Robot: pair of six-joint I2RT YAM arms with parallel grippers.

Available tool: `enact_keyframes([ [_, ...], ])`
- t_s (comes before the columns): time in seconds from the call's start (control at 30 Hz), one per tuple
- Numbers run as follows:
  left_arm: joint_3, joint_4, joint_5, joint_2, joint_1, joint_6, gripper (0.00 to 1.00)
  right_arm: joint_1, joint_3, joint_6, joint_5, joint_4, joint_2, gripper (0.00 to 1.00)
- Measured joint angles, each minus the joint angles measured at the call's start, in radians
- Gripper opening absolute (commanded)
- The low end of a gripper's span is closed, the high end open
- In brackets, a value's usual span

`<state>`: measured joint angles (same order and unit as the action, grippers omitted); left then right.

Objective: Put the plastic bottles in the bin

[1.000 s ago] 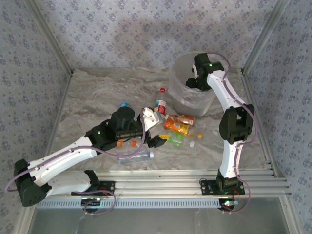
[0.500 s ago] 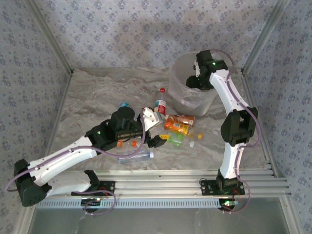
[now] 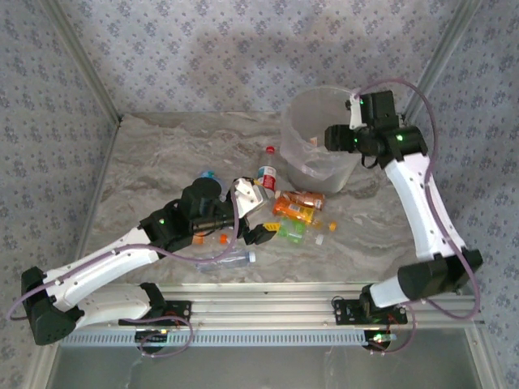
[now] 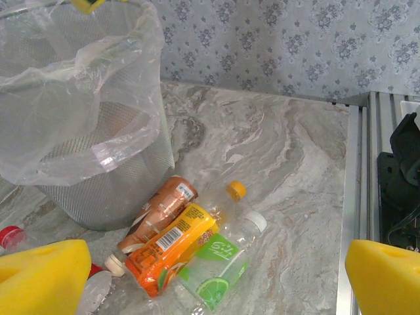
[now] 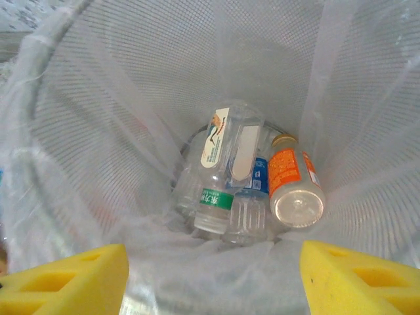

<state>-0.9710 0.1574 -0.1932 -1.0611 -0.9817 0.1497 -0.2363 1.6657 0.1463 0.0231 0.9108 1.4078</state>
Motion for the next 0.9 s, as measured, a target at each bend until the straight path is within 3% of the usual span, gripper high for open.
enact_keyframes([
  [0.43, 0.002, 0.005, -0.008, 0.001, 0.000, 0.019, 1.00, -0.232, -0.400, -0.001, 0.050, -0.074, -0.318, 0.72],
  [0.67, 0.001, 0.042, -0.039, 0.022, 0.000, 0.069, 1.00, -0.322, -0.634, 0.011, 0.106, -0.135, -0.343, 0.79],
  [0.9, -0.019, 0.142, -0.045, 0.018, 0.000, 0.115, 1.00, -0.395, -0.717, 0.012, 0.133, -0.188, -0.286, 0.83],
])
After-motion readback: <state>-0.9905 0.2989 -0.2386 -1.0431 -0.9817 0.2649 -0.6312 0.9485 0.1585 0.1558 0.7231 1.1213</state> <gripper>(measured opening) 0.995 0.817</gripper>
